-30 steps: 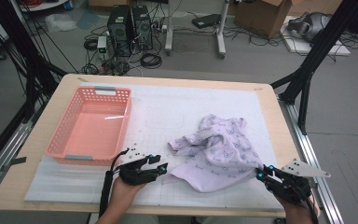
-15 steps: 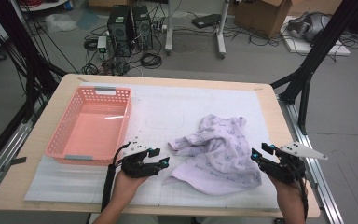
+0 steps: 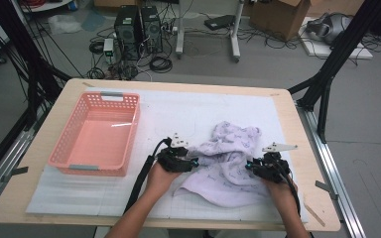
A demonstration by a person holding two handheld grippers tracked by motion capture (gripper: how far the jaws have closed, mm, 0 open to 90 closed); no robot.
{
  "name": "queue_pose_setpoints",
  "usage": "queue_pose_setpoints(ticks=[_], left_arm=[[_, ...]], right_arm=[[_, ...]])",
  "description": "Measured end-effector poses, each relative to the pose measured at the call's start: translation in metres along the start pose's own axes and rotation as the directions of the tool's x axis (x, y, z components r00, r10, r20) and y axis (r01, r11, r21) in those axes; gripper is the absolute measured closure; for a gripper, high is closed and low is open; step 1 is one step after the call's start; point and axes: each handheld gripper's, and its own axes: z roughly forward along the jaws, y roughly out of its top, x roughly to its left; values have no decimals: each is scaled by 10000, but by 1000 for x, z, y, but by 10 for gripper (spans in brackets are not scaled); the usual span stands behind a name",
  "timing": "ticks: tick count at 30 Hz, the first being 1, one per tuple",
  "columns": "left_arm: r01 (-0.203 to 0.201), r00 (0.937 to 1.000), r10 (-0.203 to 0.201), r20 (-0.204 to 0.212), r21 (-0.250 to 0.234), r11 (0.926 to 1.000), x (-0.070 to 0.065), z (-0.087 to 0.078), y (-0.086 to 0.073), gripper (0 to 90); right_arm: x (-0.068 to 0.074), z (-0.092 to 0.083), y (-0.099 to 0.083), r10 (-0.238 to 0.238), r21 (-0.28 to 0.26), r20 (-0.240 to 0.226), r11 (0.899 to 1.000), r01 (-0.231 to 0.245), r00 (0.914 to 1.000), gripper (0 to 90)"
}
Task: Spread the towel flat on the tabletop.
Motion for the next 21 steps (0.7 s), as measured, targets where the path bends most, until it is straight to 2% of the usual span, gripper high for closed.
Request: queue_pose_setpoints(ticks=[2, 3, 5, 7, 8, 10, 12, 13, 15, 17, 18, 19, 20, 21], left_arm=[[-276, 9996, 277, -114, 59, 9996, 0, -1, 0, 715], [-212, 9997, 213, -76, 110, 9997, 1, -3, 0, 775], [-170, 9996, 171, -223, 47, 9998, 4, -10, 1, 779], [-107, 9976, 88, -682, -285, 9995, 9, -19, 1, 781], [-5, 9962, -37, -869, -480, 9988, 13, -24, 1, 782], [346, 9923, -442, -1161, -836, 9959, 22, -33, 0, 781], [607, 9902, -725, -1194, -998, 9932, 29, -39, -2, 780], [624, 9910, -736, -1114, -1012, 9929, 31, -40, -4, 754], [527, 9930, -641, -993, -1132, 9922, 30, -42, -6, 720], [792, 9928, -903, -792, -1338, 9878, 31, -44, -7, 608], [968, 9921, -1074, -651, -1476, 9843, 31, -46, -7, 560], [1078, 9916, -1178, -541, -1607, 9811, 32, -48, -7, 488], [1133, 9915, -1224, -434, -1728, 9784, 33, -50, -7, 488], [1166, 9913, -1260, -381, -1893, 9750, 33, -53, -6, 468]], right_arm=[[2, -5, -3, -146, 12, -248, 9999, 147, 9996, 780], [5, -14, -7, -346, -16, -400, 9994, 345, 9986, 786], [7, -20, -10, -463, -30, -442, 9989, 462, 9979, 787], [12, -34, -16, -677, -13, -489, 9977, 677, 9965, 800], [16, -48, -23, -848, 31, -506, 9964, 851, 9951, 800], [18, -55, -27, -886, 27, -508, 9960, 889, 9948, 800], [21, -67, -35, -956, 53, -583, 9954, 961, 9937, 801], [25, -76, -43, -1030, 63, -809, 9946, 1038, 9914, 801], [28, -79, -45, -1065, 127, -939, 9941, 1082, 9899, 800], [32, -84, -46, -1238, 86, -1001, 9921, 1253, 9872, 768], [32, -86, -44, -1232, -88, -915, 9924, 1229, 9881, 722], [29, -91, -36, -1032, -609, -689, 9932, 991, 9923, 655], [29, -91, -36, -1032, -609, -689, 9932, 991, 9923, 655], [22, -93, -26, -755, -1139, -456, 9910, 700, 9961, 610]])
